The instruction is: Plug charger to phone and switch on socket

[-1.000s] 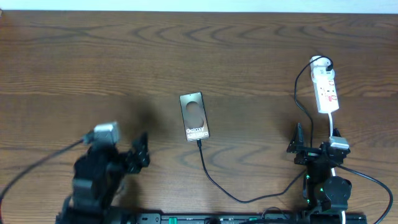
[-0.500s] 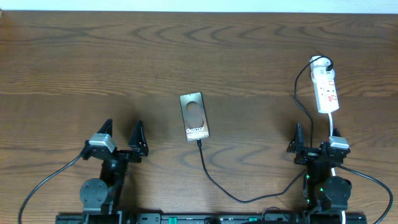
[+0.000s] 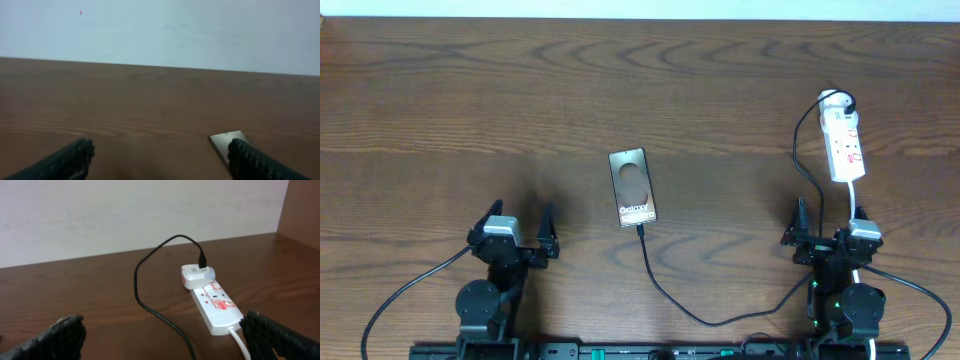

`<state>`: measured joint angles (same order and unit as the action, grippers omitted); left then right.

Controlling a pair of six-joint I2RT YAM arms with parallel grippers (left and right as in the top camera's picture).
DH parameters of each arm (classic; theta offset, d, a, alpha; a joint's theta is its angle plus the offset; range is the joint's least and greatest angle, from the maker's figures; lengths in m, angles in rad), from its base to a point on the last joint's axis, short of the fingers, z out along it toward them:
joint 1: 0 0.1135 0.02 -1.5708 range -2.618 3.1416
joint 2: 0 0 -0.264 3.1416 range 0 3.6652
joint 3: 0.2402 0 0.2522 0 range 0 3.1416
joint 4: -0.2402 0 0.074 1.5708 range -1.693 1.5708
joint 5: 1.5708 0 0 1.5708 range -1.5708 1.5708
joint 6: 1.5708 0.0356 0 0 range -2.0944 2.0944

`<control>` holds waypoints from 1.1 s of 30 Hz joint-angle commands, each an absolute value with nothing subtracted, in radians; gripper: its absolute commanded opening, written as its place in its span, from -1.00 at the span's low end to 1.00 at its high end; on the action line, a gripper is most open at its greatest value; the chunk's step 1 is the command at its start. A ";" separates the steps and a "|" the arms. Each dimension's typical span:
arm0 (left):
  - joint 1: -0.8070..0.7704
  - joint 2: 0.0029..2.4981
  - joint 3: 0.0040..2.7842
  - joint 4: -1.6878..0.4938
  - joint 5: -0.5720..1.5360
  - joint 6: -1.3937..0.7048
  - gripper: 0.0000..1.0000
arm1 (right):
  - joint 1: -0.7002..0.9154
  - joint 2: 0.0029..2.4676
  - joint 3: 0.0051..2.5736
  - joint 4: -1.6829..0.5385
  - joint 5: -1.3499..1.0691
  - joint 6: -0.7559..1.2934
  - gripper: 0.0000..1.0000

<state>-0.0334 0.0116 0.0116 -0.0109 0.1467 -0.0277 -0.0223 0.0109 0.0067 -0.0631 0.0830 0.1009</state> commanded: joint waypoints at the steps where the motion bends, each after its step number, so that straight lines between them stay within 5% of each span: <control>1: -0.022 0.001 0.004 -0.064 0.137 0.051 0.75 | -0.025 0.005 0.005 -0.066 0.083 0.088 0.98; 33: -0.022 0.001 0.004 -0.062 0.142 0.082 0.75 | -0.025 0.005 0.005 -0.066 0.083 0.088 0.99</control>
